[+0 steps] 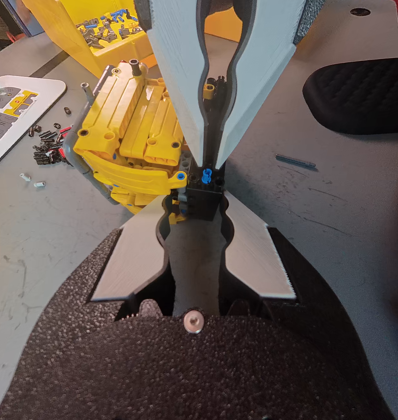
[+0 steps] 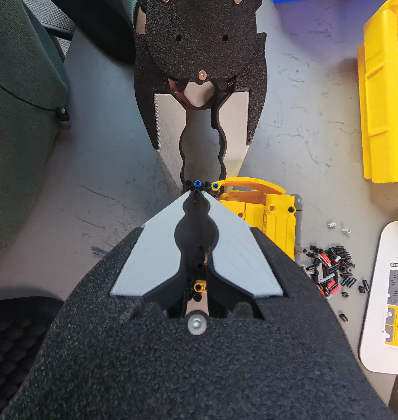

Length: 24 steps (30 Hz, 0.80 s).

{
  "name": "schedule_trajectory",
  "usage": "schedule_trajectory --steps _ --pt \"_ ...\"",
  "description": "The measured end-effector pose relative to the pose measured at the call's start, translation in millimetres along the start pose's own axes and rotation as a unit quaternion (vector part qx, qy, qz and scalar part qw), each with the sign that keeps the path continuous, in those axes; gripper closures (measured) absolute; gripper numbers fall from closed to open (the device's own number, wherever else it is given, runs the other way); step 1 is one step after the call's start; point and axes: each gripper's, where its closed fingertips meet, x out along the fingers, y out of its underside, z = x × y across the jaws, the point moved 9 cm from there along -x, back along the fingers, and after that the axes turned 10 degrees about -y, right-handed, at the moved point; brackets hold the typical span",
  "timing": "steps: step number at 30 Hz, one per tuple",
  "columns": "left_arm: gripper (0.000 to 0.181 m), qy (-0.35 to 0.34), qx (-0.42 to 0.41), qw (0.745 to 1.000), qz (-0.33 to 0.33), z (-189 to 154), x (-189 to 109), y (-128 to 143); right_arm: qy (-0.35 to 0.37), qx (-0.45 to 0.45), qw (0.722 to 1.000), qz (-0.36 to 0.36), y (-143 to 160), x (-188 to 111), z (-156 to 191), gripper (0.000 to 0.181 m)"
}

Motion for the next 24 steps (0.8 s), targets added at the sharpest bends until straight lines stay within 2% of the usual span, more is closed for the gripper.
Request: schedule_trajectory --steps 15,20,24 --pt "0.140 0.002 -0.003 1.000 -0.003 0.2 -0.8 -0.3 0.002 -0.001 1.000 -0.005 2.3 2.9 -0.3 0.175" --pt "0.141 0.001 -0.001 1.000 -0.003 0.0 -0.7 -0.2 0.009 0.004 1.000 0.027 -1.4 6.5 0.7 0.174" --pt "0.142 -0.007 -0.004 1.000 -0.002 0.0 -0.8 -0.3 -0.012 0.039 0.998 0.045 -5.1 6.3 -3.5 0.175"
